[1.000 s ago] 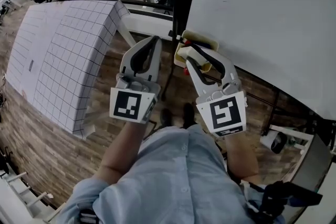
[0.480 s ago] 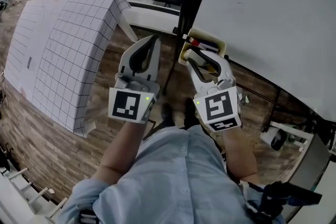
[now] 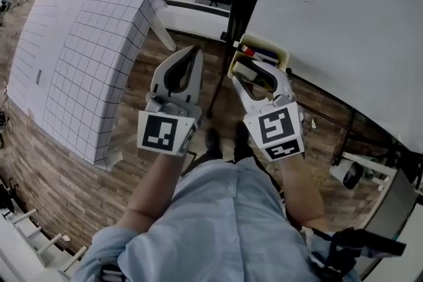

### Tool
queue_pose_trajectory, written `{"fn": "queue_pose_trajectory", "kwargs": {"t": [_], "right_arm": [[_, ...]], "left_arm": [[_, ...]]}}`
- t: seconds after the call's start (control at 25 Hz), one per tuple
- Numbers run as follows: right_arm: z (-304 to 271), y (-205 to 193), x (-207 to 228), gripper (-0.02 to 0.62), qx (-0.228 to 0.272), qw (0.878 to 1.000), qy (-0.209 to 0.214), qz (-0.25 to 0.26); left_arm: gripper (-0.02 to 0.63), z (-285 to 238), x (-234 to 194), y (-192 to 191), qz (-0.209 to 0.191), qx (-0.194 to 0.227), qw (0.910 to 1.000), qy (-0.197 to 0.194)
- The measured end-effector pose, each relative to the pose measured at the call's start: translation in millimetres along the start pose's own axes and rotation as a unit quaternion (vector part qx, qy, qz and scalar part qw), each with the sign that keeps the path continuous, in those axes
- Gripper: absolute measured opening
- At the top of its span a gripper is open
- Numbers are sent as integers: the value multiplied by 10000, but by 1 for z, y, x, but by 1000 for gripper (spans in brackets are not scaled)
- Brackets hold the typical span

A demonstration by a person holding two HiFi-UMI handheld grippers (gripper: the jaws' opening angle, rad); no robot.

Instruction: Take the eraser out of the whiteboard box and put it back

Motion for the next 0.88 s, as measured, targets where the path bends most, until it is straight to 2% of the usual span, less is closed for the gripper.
{"fn": "queue_pose_trajectory", "kwargs": {"t": [0.24, 0.44, 0.52, 0.64, 0.88], "right_arm": [[18, 11, -3, 167, 325, 9993, 140, -125], [42, 23, 8, 167, 907, 9953, 81, -325], [55, 27, 14, 134, 1197, 9919, 1, -421], [73, 35, 22, 13, 1694, 9837, -113, -589], [95, 44, 39, 2, 2248, 9711, -497, -631]], "left_arm": [[-2, 6, 5, 10, -49, 124, 9999, -23], [-2, 9, 14, 24, -80, 233, 9997, -42], [-2, 12, 20, 30, -95, 300, 9995, -56], [-2, 13, 28, 40, -135, 387, 9991, -80], [-2, 13, 40, 53, -275, 529, 9982, -99]]}}
Point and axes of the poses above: the fingertips, and each gripper's own axes: z backward along the fingers, x to its right, y out of its top, the point moved 9 cm from there along z, backward along the fingers, and after that the axes turned 3 degrees about y, right-handed, at the moved point
